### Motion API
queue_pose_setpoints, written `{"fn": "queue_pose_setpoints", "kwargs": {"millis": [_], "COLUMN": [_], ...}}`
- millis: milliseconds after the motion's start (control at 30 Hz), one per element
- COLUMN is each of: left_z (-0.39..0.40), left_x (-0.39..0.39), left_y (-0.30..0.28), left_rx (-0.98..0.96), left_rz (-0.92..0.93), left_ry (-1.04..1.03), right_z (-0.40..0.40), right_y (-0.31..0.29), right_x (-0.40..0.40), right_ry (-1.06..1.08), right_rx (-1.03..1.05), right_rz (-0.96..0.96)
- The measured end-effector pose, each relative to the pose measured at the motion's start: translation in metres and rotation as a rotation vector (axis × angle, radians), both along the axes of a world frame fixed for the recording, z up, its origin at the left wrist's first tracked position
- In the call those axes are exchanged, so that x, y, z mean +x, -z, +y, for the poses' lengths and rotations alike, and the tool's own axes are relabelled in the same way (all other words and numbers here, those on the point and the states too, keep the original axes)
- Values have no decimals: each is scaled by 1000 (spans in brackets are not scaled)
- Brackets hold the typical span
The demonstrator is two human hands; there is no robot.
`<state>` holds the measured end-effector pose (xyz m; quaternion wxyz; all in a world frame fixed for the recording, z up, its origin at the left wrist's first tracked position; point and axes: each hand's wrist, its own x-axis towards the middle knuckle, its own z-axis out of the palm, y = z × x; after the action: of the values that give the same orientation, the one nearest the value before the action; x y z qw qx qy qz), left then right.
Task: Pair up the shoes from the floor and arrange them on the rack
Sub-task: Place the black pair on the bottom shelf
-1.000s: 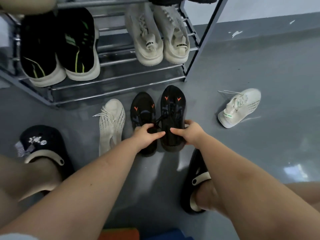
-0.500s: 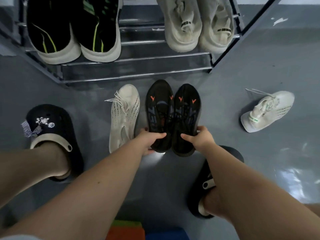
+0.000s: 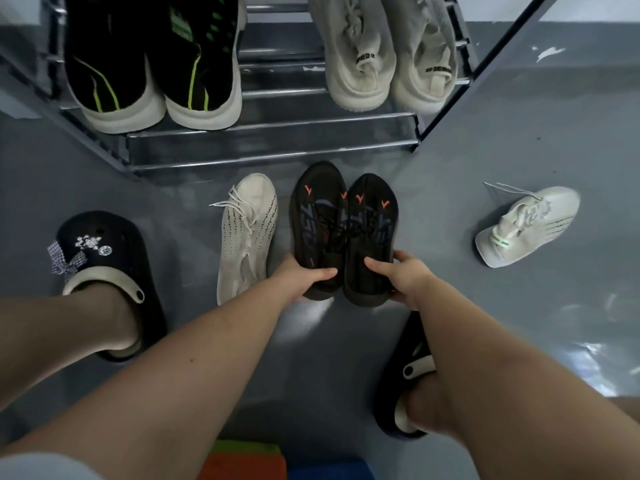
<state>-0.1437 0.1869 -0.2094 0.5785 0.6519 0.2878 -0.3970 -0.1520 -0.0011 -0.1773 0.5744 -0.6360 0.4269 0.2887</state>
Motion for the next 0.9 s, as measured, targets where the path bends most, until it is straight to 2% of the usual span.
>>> {"fn": "queue_pose_setpoints", "kwargs": {"millis": [133,233,500,600,733,900], "left_z": [9,24,85,107,138,166], "left_x": [3,1,-1,2,7,28], "left_y": [-20,-29,-52,-58,-56,-51], "left_rx": [-182,-250,-283,-278,-285,-220], "left_rz": [6,-9,-72,-99,-130,-180], "left_ry": [-104,-135,-200,-238,-365,-487], "right_z": [3,12,64,92,130,164], "right_y": [-12,-22,-49,-53,-45,-33], "right_x": [-2,-6,6,15,35,63], "right_ry": [69,86,43,-1,-43,-62], "right_rx": [120,190,270,244,76,29], "right_rz": [-58,-85,-134,-181,-280,-285]}}
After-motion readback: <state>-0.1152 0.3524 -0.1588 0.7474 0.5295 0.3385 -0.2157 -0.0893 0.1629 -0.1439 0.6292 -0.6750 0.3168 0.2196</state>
